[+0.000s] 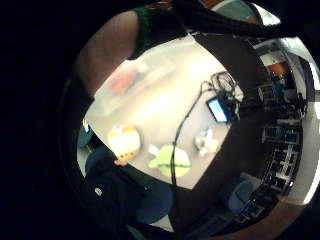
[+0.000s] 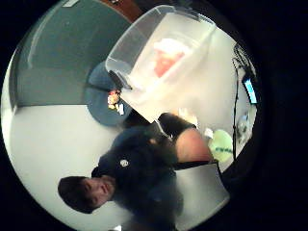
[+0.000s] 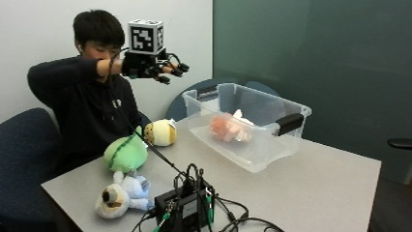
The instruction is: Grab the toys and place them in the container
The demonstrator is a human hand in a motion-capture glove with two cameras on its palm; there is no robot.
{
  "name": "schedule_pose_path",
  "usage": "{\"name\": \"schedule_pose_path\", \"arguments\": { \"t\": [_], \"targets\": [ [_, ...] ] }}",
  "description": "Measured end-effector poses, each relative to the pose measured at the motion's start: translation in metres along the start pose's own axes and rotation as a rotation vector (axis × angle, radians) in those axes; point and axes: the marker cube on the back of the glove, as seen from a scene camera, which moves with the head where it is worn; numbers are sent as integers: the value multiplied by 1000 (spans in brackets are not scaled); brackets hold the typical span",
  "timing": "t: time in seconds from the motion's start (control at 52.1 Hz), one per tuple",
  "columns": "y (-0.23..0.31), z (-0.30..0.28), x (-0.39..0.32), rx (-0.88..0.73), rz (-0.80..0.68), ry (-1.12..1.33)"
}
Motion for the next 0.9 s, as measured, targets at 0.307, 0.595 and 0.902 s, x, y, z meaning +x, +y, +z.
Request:
{"name": "schedule_pose_path", "arguments": {
  "t": [0.307, 0.595, 0.902],
  "targets": [
    [73, 26, 75, -82, 76, -9],
    [108, 92, 108, -167, 69, -36],
    [119, 212, 136, -297, 79, -26]
  ]
}}
